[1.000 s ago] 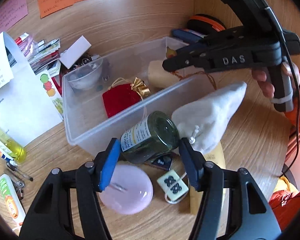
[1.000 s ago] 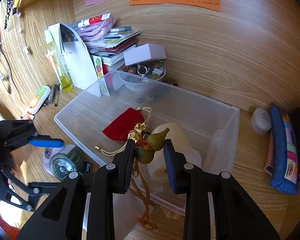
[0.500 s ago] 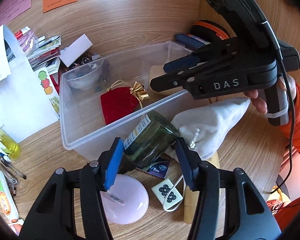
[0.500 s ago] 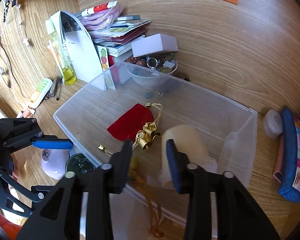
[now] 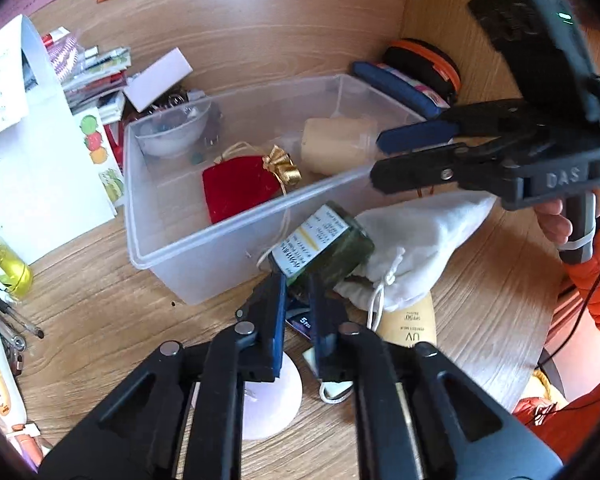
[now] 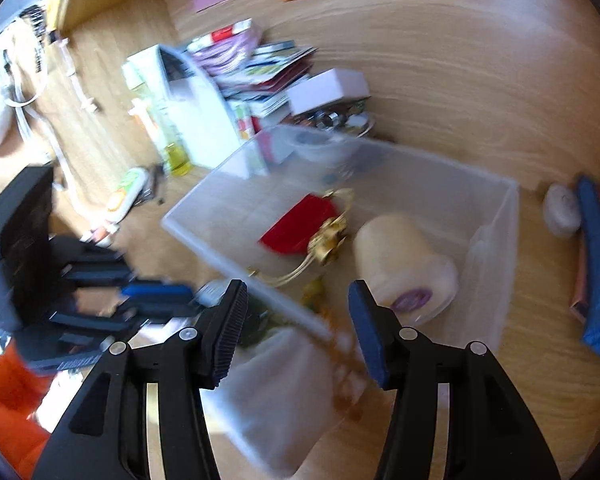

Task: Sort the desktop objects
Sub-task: 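Carry the green bottle over the clear box with the left gripper, then release the green bottle into the clear box with the left gripper, then lower the left gripper onto the pink round case and close it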

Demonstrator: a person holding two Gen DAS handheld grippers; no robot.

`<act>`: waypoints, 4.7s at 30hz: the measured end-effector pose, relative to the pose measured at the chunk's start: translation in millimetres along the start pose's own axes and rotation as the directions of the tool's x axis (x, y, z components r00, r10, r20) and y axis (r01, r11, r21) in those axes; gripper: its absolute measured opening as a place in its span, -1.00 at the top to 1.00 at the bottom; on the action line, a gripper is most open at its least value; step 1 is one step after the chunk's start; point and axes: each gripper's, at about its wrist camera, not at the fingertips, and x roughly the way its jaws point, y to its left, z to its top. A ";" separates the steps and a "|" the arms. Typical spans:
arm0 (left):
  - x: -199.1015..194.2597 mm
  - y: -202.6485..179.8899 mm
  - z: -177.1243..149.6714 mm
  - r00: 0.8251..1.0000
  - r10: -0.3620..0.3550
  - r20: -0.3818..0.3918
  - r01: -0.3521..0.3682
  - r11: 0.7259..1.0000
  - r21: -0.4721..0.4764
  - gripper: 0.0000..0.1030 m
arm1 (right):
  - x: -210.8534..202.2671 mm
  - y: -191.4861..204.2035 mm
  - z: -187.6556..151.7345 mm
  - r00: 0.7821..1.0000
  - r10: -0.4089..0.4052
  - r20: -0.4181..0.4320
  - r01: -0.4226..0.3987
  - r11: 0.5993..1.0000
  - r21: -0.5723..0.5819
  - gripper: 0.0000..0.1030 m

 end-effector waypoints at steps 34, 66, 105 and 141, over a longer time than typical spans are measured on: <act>16.1 2.5 -9.9 1.000 0.009 0.030 -0.011 0.998 0.055 0.06 | 35.9 45.4 -11.6 0.994 -0.005 -0.105 -0.010 0.989 -0.146 0.31; -44.3 11.8 41.9 0.970 0.081 0.231 -0.082 0.997 -0.005 0.19 | -46.7 85.9 23.8 0.989 0.012 0.146 0.022 0.972 -0.234 0.54; -49.9 26.2 -55.8 0.953 0.285 0.106 -0.267 0.951 -0.154 -0.75 | -77.1 -18.5 -89.6 0.935 -0.318 0.156 0.294 0.942 0.160 -0.39; 15.3 35.2 -53.0 0.978 0.205 -0.036 -0.208 0.968 -0.142 -0.29 | 14.2 -33.3 -95.8 0.961 -0.274 -0.045 0.274 0.962 -0.011 0.03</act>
